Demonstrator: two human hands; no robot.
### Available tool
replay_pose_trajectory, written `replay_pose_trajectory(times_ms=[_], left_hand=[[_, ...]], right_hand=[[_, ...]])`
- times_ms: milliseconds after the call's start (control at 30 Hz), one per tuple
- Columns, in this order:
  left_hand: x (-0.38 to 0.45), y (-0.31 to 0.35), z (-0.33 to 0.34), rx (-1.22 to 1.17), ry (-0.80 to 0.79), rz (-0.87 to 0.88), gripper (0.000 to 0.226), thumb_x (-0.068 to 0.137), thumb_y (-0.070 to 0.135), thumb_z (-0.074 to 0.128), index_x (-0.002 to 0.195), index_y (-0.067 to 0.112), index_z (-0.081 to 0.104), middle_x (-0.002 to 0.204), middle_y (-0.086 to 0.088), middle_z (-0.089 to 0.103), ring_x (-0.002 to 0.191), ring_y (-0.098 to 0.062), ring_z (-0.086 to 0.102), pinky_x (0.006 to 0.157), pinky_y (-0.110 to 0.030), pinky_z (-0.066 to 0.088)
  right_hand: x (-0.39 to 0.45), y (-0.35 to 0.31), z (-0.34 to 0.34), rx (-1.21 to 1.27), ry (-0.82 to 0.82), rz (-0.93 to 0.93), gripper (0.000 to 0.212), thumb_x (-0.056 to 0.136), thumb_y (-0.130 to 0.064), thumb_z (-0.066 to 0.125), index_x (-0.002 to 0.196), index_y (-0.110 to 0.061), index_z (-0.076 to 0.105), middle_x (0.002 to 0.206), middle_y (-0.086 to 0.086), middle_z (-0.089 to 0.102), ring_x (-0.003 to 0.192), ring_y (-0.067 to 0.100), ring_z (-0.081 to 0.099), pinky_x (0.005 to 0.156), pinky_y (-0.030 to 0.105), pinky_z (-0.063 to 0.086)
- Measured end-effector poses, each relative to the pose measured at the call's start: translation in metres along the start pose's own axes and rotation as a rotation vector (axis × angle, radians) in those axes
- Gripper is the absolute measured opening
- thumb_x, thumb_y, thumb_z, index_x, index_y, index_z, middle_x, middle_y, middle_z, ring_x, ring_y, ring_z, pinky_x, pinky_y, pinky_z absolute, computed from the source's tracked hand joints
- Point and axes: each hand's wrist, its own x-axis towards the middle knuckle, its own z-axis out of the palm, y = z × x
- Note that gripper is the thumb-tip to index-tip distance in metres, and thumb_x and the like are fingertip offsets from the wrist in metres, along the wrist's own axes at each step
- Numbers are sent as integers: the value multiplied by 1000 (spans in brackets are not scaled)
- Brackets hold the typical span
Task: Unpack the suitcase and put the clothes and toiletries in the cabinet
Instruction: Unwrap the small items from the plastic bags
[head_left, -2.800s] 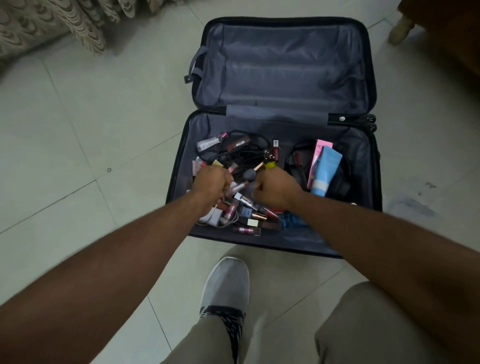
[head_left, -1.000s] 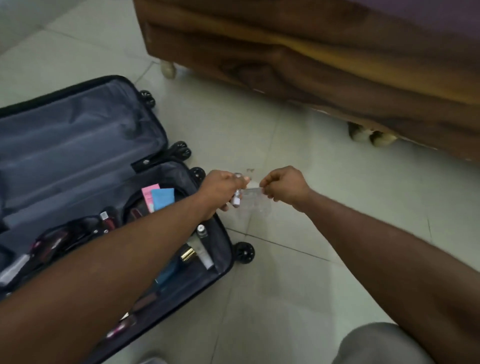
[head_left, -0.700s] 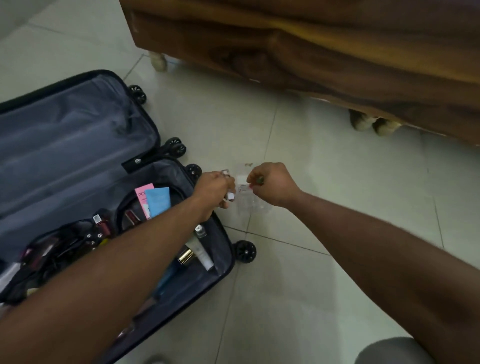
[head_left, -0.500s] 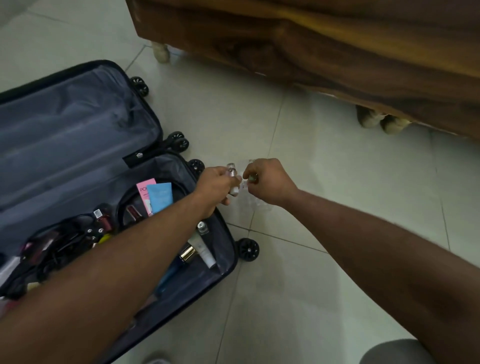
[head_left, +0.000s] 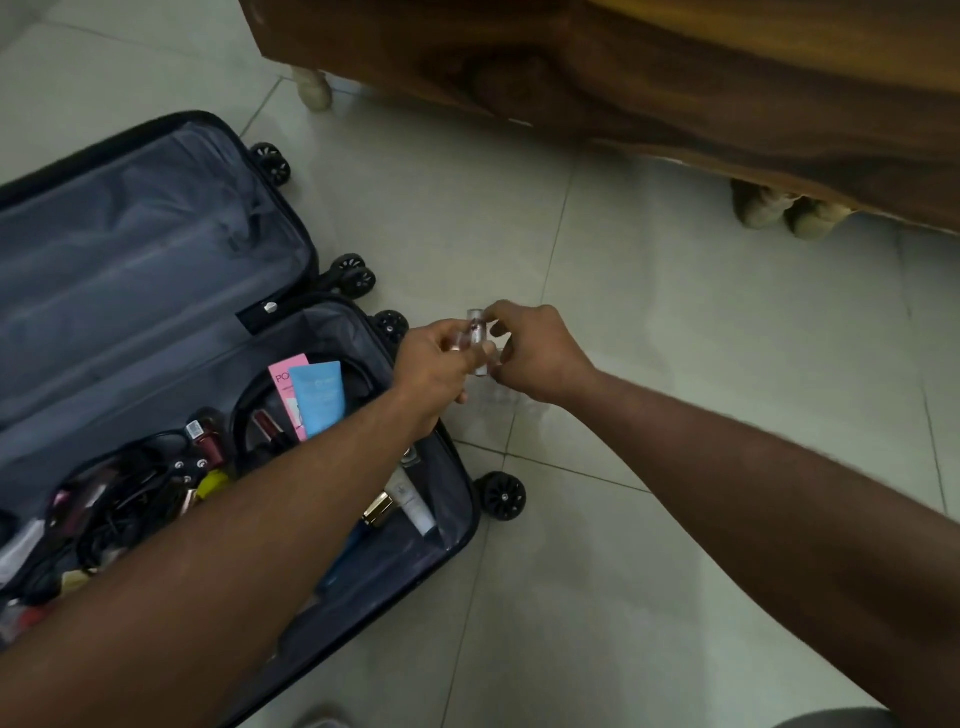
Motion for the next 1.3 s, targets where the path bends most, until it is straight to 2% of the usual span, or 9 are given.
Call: replay_pose_trajectory(times_ms=[100, 233, 367, 633, 800, 933, 1100, 1200, 1300], left_hand=[[1, -2, 0, 7, 8, 19, 26, 89, 13, 80, 114, 12, 74, 93, -3, 67, 70, -11, 62, 41, -24, 45], [-2, -6, 3, 39, -27, 68, 28, 82, 15, 86, 108, 10, 77, 86, -5, 70, 64, -4, 66, 42, -24, 44], [-4, -7, 8, 55, 1, 67, 27, 78, 13, 89, 101, 6, 77, 85, -7, 74, 63, -4, 67, 41, -22, 44], [0, -10, 7, 55, 24, 20, 17, 86, 8, 81, 101, 7, 75, 89, -11, 73, 67, -11, 65, 44, -25, 46], [1, -5, 3, 5, 6, -34, 17, 79, -13, 59, 78, 3, 65, 110, -7, 72, 75, -18, 60, 49, -30, 46], [0, -4, -1, -19, -37, -42, 33, 79, -17, 54, 101, -1, 72, 90, -12, 67, 72, -21, 57, 55, -33, 47], [-4, -7, -7, -25, -93, 15, 39, 85, -19, 62, 117, 1, 73, 105, -8, 68, 90, -17, 66, 74, -32, 60], [-5, -10, -9, -66, -170, 100, 37, 91, -7, 70, 126, 6, 70, 114, -9, 71, 92, -15, 72, 78, -39, 65], [-5, -9, -4, -25, -214, 130, 34, 90, 4, 77, 123, 8, 73, 101, -12, 77, 84, -20, 73, 72, -43, 65]], right_hand=[[1, 0, -14, 160, 45, 137, 64, 68, -10, 83, 128, -21, 66, 107, -4, 69, 79, 11, 68, 65, 30, 61], [-1, -3, -36, 726, -35, 298, 22, 84, -8, 77, 105, -13, 78, 88, 4, 76, 73, 17, 66, 60, 31, 52], [-8, 4, -40, 694, -69, 286, 14, 85, -14, 83, 97, -7, 80, 90, 14, 78, 70, 21, 66, 60, 35, 53], [-20, 22, -34, 512, 146, 226, 10, 78, -5, 82, 82, -6, 73, 68, 11, 74, 59, 25, 73, 54, 41, 61], [-22, 23, -25, 434, 167, 125, 16, 74, -6, 86, 82, -11, 73, 76, 2, 76, 66, 23, 75, 65, 45, 65], [-22, 24, -21, 316, 177, 44, 16, 75, -12, 87, 83, -13, 73, 78, -3, 76, 67, 12, 73, 69, 38, 64], [-23, 22, -20, 74, 73, 91, 31, 77, -26, 86, 103, -15, 75, 96, -4, 73, 76, 9, 70, 77, 34, 62], [-21, 9, -30, 182, 96, 61, 36, 75, -23, 87, 109, -21, 76, 98, -9, 73, 77, 10, 70, 75, 31, 61], [-16, -4, -41, 451, 20, 74, 24, 82, -13, 83, 105, -15, 79, 93, -1, 77, 73, 14, 72, 61, 22, 55]])
